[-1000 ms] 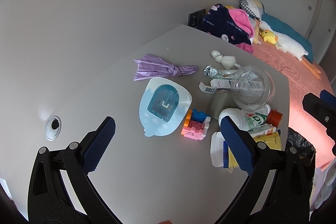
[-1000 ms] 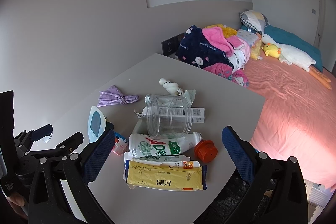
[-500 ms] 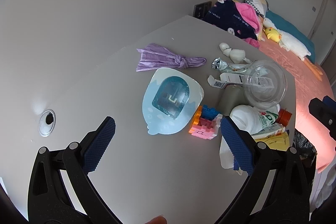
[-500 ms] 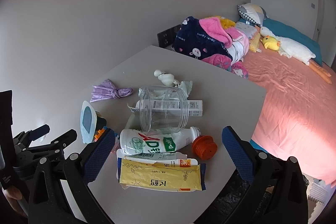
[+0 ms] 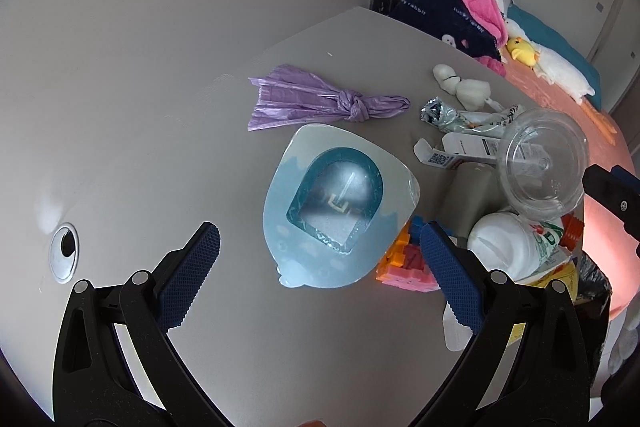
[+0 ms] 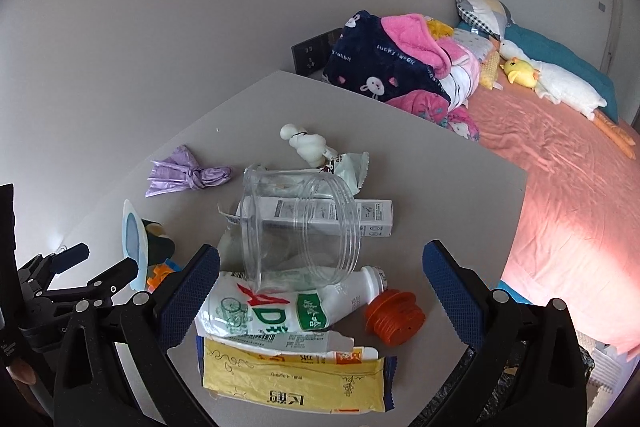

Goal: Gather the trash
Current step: 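Grasp the light-blue lid with the left tool while the right tool grasps the clear jar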

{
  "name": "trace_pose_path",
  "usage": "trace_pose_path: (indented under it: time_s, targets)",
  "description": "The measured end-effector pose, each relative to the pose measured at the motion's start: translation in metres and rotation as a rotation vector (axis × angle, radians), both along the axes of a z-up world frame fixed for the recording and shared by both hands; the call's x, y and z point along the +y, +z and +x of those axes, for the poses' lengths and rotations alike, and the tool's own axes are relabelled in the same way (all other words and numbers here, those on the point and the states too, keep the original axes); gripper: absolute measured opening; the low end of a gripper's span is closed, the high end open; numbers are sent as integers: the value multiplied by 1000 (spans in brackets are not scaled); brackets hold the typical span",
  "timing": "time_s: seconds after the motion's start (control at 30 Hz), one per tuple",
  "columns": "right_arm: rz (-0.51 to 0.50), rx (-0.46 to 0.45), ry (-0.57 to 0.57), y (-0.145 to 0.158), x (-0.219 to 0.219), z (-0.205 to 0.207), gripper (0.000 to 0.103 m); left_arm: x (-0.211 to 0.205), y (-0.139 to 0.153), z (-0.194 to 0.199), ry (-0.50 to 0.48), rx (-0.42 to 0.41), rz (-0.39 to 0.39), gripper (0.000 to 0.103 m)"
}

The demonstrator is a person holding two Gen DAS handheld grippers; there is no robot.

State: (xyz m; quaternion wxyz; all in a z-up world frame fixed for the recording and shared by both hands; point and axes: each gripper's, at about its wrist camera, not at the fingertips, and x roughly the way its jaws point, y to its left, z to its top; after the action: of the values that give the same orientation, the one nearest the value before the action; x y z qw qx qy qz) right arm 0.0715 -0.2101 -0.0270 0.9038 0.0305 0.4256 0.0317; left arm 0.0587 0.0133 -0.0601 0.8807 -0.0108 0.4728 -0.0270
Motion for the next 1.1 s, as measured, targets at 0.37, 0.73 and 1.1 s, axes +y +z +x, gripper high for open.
trace_pose_path:
  time_s: [0.37, 0.73, 1.1]
  targets:
    - [4, 26, 11, -17, -1, 30, 101, -2, -20, 29, -2, 42, 0, 97]
    - [43, 75, 19, -31, 3, 45, 101, 13, -40, 41, 2, 115, -78, 97]
    - [72, 76, 35, -30, 4, 46, 68, 31, -37, 34, 67, 42, -119, 82]
